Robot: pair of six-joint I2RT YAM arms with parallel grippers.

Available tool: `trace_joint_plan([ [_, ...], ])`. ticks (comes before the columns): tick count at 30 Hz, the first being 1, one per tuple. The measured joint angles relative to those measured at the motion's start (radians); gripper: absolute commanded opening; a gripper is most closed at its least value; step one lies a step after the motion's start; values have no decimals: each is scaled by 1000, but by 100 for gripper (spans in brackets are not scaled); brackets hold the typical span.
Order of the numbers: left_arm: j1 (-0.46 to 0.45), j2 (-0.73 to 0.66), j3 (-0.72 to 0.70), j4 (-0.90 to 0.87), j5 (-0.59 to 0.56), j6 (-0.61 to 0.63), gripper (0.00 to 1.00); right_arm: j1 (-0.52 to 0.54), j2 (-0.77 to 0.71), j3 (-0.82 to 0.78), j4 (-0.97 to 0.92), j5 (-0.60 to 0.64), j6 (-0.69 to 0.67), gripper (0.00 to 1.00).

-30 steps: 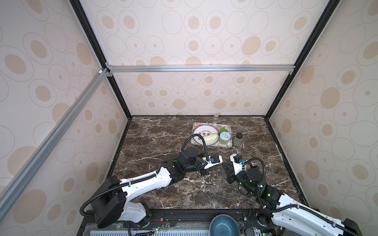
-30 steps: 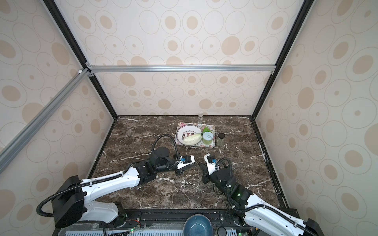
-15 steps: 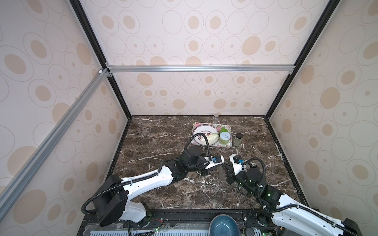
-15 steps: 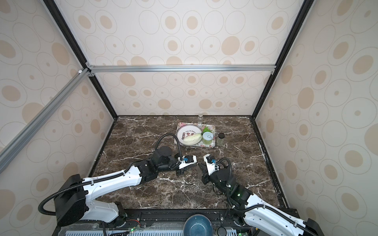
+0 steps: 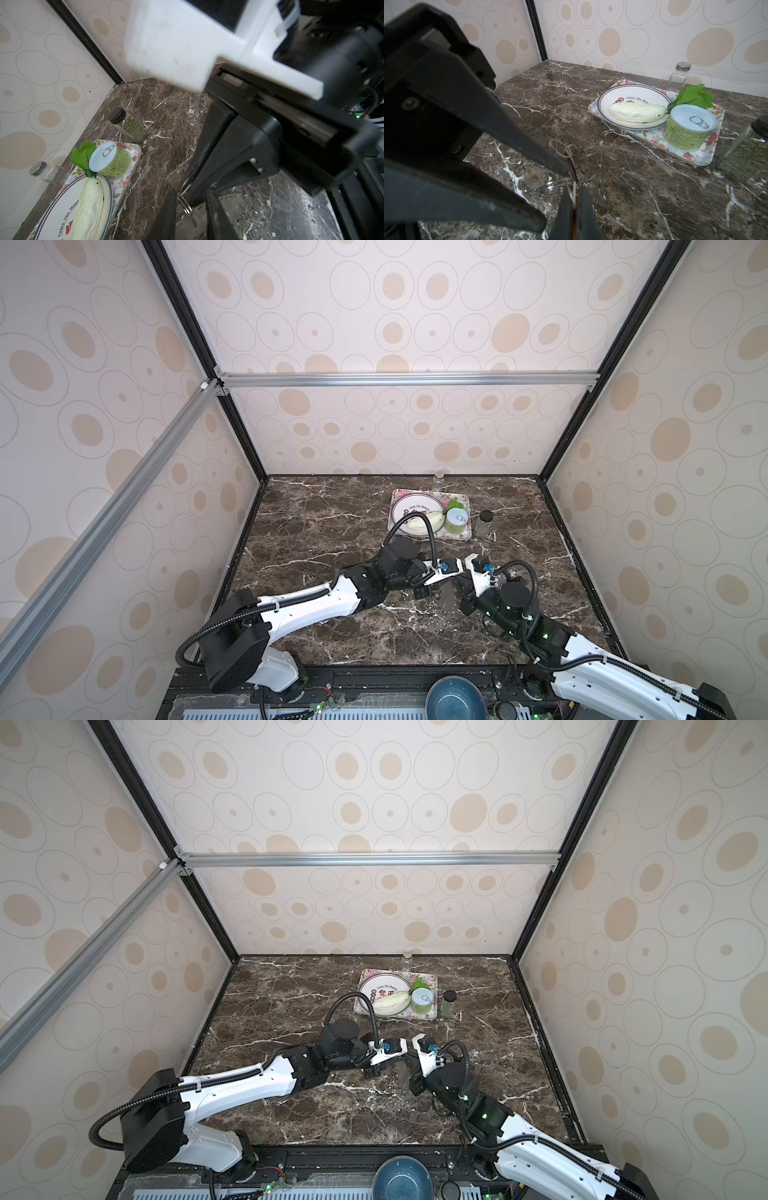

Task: Attach keys to a key ring
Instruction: Insert the key into the keyring.

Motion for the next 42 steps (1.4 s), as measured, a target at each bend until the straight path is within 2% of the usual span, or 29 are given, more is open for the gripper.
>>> trace_joint_plan([
  [9,-2,0,1,6,-42,-3,0,0,1,0,-2,-4,0,0],
  [17,-3,-3,-14,41,-47,-2,0,0,0,0,1,-2,0,0],
  [27,-4,-69,-137,225,-57,-3,0,-2,-1,0,47,-35,27,0],
  [31,-3,-95,-199,328,-56,-13,0,-46,0,0,61,-93,59,0],
  [35,-4,-123,-249,425,-37,-29,0,-119,17,0,52,-100,97,0],
  [42,-5,-129,-256,521,-20,-47,0,-124,30,0,45,-134,108,0],
])
